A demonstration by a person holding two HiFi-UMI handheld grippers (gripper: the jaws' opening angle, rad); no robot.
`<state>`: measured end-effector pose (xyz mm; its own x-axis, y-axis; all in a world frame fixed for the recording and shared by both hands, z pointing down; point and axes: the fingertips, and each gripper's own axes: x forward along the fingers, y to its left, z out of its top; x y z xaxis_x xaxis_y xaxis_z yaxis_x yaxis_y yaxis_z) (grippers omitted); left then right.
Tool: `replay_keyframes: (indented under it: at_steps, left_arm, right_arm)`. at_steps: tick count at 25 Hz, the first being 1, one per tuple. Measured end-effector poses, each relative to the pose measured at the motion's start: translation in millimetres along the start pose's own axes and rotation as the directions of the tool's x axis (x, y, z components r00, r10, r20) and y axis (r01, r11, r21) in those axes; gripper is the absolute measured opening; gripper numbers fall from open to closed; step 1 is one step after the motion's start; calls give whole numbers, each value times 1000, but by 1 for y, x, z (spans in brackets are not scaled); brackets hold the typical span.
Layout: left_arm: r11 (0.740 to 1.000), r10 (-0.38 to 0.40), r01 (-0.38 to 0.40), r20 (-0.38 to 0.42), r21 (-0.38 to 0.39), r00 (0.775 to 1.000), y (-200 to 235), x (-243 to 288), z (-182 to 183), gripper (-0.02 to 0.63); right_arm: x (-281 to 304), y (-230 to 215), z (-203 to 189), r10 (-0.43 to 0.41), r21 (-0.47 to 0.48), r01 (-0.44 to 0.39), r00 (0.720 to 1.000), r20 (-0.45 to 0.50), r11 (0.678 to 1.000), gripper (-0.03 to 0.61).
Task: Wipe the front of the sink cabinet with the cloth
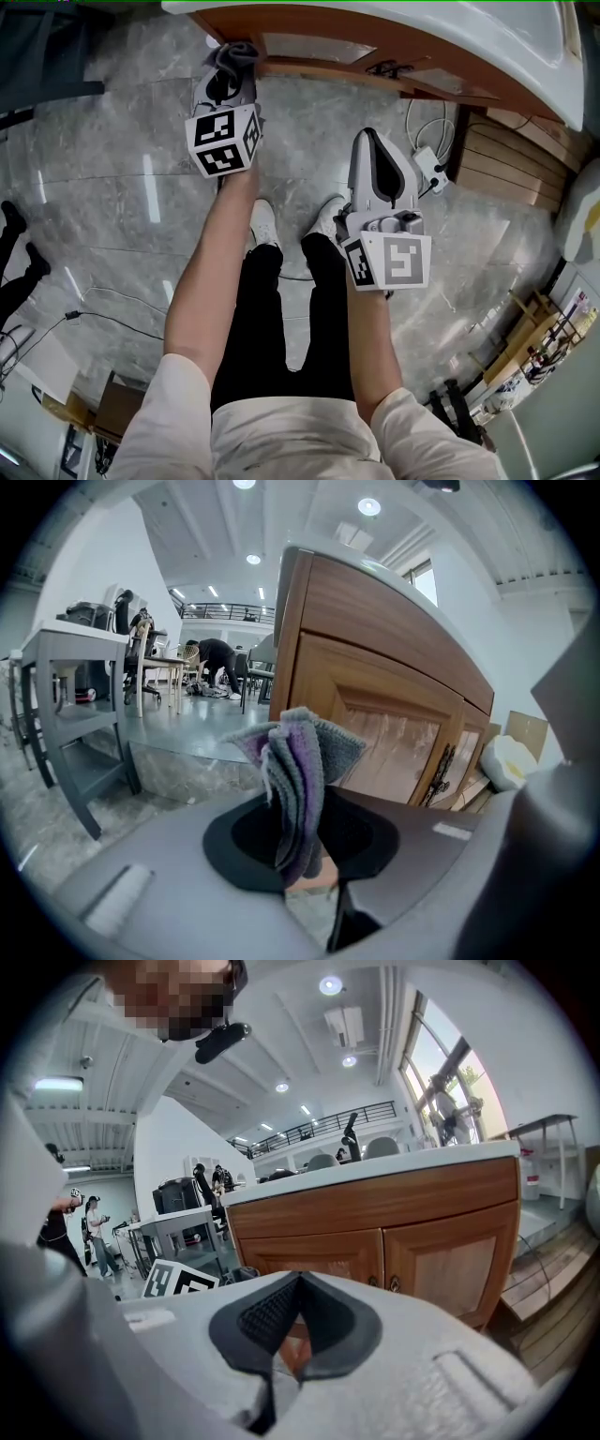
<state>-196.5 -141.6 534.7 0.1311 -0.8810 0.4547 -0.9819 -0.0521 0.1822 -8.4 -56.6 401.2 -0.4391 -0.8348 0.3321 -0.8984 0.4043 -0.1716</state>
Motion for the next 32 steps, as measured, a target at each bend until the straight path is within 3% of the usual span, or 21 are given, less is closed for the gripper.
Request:
replay_keyframes:
  at_steps: [14, 32]
  left_arm:
    - [1000, 12, -12, 7, -15, 1000, -5, 1, -2, 86]
    - [1000, -21, 21, -22, 3, 1000, -43, 19, -7, 86]
  right_arm:
    - [-11, -4, -1, -3, 5, 3, 1000, 16, 1000, -3]
    - [-22, -36, -3, -42, 22, 42, 999, 11, 999, -3]
